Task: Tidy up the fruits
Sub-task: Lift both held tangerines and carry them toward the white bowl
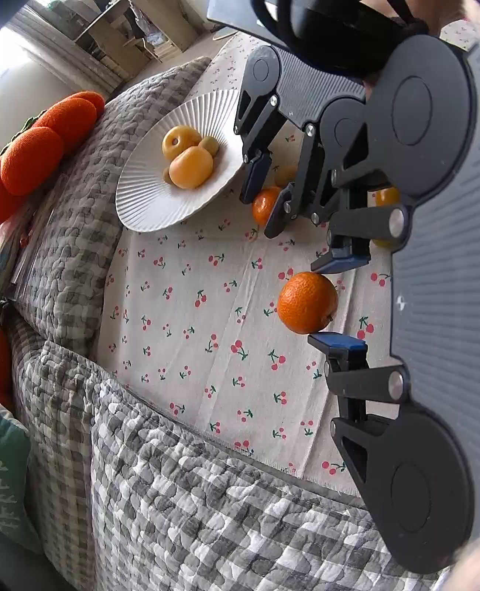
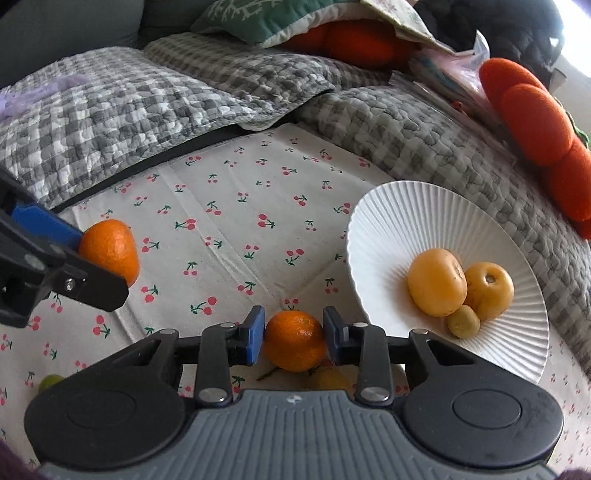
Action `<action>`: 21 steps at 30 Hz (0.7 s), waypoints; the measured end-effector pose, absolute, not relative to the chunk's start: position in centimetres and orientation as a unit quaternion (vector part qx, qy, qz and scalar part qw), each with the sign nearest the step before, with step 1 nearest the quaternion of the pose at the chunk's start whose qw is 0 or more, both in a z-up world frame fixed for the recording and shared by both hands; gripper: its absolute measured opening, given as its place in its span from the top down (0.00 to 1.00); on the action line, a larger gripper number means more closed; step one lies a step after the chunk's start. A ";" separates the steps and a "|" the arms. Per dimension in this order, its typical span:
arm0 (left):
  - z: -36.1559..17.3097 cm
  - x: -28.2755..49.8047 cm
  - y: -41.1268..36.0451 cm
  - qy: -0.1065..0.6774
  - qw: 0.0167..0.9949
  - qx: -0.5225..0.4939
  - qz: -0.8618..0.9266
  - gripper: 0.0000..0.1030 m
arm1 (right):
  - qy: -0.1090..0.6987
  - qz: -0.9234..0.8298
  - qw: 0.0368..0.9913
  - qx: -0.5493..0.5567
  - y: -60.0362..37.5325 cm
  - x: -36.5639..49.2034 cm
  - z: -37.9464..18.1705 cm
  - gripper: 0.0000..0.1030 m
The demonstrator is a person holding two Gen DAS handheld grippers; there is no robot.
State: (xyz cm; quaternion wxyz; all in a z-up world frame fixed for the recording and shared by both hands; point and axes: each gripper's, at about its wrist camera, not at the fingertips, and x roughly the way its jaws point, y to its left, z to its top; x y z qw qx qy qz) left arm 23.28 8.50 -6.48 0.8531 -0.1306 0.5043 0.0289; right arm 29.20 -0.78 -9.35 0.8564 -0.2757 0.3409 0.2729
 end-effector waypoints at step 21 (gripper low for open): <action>-5.9 23.0 9.3 0.491 0.859 -0.138 0.058 0.71 | 0.360 0.312 0.852 -0.216 -1.3 26.5 -6.2 0.72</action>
